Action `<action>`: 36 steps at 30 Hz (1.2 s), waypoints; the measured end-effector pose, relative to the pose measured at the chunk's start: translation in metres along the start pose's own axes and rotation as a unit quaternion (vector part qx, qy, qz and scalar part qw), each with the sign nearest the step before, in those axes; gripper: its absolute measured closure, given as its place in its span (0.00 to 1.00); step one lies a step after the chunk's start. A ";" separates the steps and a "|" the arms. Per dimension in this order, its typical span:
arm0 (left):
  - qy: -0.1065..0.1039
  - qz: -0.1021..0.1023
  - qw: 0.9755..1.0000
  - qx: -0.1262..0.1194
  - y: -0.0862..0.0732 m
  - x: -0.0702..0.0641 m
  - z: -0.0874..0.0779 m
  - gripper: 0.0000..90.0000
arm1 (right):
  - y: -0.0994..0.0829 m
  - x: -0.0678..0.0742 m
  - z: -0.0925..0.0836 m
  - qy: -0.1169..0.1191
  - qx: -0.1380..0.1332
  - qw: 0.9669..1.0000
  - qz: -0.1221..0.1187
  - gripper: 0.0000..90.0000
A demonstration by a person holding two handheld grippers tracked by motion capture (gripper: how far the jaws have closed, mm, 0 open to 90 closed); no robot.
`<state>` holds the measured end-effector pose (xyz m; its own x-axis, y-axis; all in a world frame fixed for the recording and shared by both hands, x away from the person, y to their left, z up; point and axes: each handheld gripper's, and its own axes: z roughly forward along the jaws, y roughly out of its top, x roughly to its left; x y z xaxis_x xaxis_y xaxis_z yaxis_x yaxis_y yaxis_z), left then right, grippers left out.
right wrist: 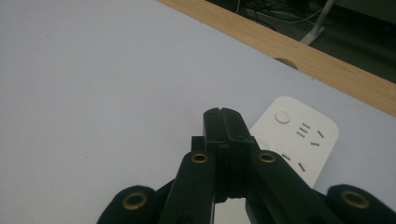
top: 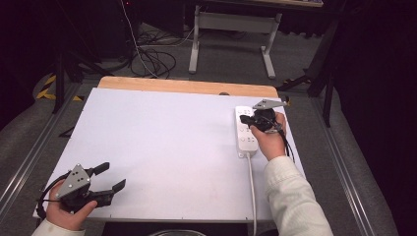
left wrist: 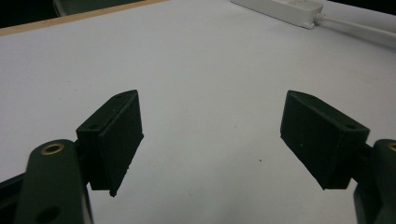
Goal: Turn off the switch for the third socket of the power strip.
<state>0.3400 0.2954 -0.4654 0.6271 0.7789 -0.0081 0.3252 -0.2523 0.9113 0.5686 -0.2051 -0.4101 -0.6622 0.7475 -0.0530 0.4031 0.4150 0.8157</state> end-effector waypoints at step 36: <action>0.004 0.000 1.000 0.005 -0.002 0.003 0.000 0.27 | -0.020 -0.028 0.054 -0.050 0.025 0.997 0.052 1.00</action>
<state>0.3416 0.2982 -0.4672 0.6219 0.7831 -0.0059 0.3322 -0.2570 0.9075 0.6127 -0.2064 -0.4563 -0.5497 0.8348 -0.0299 0.4982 0.3564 0.7905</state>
